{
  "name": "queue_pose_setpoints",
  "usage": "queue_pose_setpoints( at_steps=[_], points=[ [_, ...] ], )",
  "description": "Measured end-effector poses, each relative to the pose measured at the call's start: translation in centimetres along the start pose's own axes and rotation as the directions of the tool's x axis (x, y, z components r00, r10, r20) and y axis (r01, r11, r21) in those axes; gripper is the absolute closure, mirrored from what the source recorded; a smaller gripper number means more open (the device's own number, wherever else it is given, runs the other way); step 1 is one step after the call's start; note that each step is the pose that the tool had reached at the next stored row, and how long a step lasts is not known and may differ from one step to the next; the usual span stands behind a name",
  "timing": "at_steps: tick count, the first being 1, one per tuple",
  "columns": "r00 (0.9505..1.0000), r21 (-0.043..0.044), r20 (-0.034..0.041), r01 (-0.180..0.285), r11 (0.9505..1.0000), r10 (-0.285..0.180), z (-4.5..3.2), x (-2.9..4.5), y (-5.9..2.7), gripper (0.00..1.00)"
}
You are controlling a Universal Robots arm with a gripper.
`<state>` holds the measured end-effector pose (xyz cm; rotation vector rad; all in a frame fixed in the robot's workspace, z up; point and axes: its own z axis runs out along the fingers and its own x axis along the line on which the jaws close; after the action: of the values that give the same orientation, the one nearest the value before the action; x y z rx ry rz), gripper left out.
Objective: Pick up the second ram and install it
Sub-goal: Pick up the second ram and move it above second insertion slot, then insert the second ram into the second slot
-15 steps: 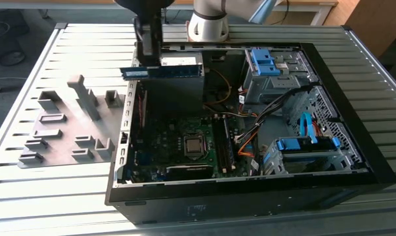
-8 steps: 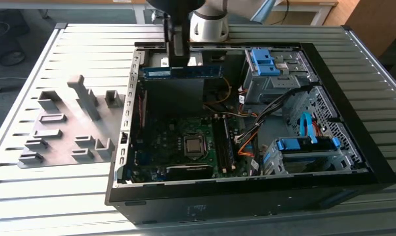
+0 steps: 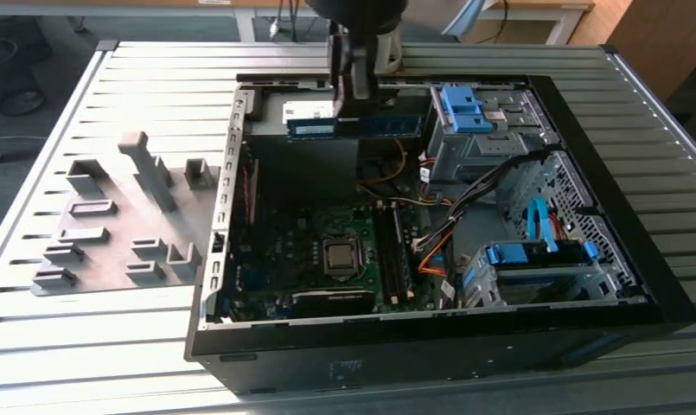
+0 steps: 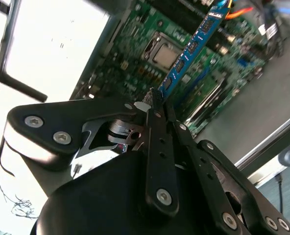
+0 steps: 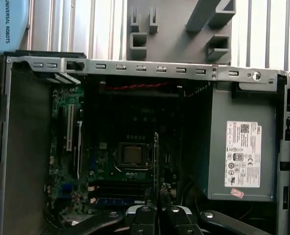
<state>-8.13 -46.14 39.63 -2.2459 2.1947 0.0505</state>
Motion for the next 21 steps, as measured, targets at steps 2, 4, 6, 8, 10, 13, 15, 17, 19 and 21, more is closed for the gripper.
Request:
queue_pose_setpoints(
  at_steps=[2,4,6,8,10,13,15,17,19,21],
  points=[
    [1.0,0.0,0.0,0.0,1.0,0.0,0.02,0.02,-0.94,0.86],
    [1.0,0.0,0.0,0.0,1.0,0.0,0.03,0.04,-1.83,0.86],
    [1.0,0.0,-0.0001,0.0,1.0,0.0,0.05,0.06,-2.66,0.86],
    [1.0,0.0,0.0,0.0,1.0,0.0,0.04,0.07,-2.79,0.86],
    [1.0,0.0,0.0,0.0,1.0,0.0,0.04,0.07,-2.8,0.86],
    [1.0,0.0,0.0,0.0,1.0,0.0,0.04,0.07,-2.8,0.86],
    [1.0,0.0,0.0,0.0,1.0,0.0,0.04,0.07,-2.81,0.86],
    [1.0,0.0,0.0,0.0,1.0,0.0,0.04,0.07,-2.81,0.86],
    [1.0,0.0,0.0,0.0,1.0,0.0,0.04,0.07,-2.82,0.86],
    [1.0,0.0,0.0,0.0,1.0,0.0,0.04,0.07,-2.82,0.86]
  ],
)
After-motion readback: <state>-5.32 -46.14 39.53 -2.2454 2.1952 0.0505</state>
